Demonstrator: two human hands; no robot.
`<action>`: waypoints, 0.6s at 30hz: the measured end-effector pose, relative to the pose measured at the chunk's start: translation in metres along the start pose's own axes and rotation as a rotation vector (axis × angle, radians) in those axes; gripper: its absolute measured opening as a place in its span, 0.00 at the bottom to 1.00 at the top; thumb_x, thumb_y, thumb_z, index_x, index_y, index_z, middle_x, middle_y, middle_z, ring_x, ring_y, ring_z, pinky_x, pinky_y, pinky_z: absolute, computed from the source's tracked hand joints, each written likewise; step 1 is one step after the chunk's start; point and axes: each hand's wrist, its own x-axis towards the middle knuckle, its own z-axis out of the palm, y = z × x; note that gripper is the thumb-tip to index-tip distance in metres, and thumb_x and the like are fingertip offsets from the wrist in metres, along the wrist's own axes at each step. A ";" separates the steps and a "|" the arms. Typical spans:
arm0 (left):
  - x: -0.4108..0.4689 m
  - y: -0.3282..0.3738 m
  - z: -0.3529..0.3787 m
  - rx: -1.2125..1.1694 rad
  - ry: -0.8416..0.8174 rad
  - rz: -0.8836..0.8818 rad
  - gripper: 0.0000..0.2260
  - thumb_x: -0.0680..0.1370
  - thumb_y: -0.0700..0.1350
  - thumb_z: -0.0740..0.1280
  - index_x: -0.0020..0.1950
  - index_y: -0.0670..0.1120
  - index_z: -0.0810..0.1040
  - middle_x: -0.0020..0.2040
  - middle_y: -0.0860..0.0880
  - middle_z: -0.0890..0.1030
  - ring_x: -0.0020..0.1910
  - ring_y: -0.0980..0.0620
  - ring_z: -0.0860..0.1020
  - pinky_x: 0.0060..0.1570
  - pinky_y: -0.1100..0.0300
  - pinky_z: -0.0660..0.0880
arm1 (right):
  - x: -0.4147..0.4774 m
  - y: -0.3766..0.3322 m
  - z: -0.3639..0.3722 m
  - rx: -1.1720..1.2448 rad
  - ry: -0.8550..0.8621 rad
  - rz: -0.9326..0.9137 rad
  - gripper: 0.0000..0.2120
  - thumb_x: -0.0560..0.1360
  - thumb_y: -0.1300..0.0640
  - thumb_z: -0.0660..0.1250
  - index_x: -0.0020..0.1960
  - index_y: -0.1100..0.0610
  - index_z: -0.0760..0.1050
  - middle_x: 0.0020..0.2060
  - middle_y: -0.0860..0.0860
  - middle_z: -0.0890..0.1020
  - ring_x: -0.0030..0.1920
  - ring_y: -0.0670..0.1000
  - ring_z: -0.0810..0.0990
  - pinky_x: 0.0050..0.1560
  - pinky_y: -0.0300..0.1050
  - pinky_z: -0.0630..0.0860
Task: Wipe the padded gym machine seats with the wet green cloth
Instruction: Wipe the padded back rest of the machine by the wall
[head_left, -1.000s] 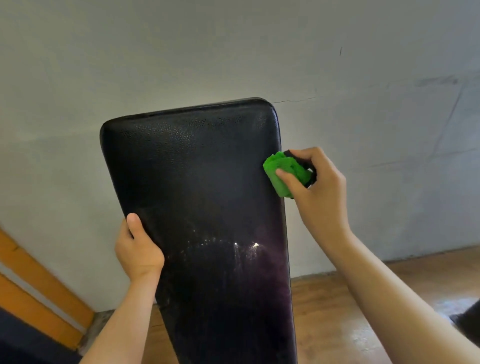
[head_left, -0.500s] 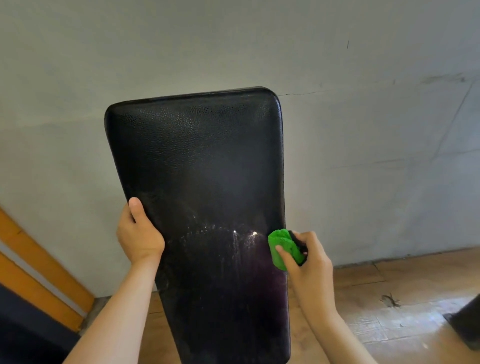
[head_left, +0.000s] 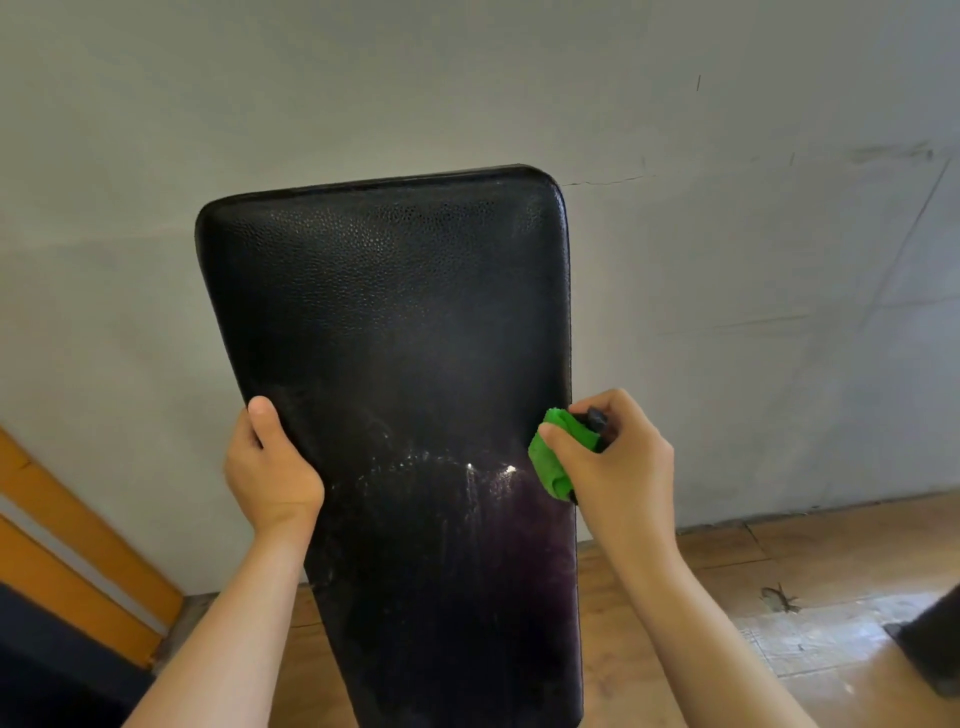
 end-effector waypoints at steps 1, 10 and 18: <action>0.000 0.000 0.000 0.004 0.003 -0.001 0.19 0.84 0.51 0.51 0.33 0.52 0.62 0.32 0.51 0.65 0.32 0.56 0.65 0.36 0.60 0.63 | 0.000 -0.002 0.001 -0.001 0.017 -0.014 0.08 0.71 0.59 0.75 0.44 0.56 0.75 0.33 0.45 0.79 0.33 0.40 0.79 0.30 0.31 0.74; 0.004 -0.005 0.000 0.013 0.004 -0.046 0.19 0.83 0.55 0.50 0.33 0.52 0.64 0.33 0.50 0.68 0.34 0.56 0.67 0.40 0.57 0.65 | 0.006 -0.004 0.015 -0.115 0.048 -0.330 0.16 0.71 0.58 0.76 0.54 0.50 0.73 0.48 0.45 0.79 0.51 0.46 0.78 0.50 0.38 0.76; 0.002 -0.004 -0.001 0.005 -0.003 -0.017 0.19 0.84 0.54 0.50 0.35 0.50 0.65 0.34 0.52 0.68 0.34 0.57 0.67 0.37 0.61 0.65 | -0.032 0.052 0.009 -0.357 -0.031 -0.338 0.14 0.69 0.57 0.77 0.49 0.57 0.75 0.45 0.48 0.79 0.45 0.48 0.77 0.42 0.38 0.75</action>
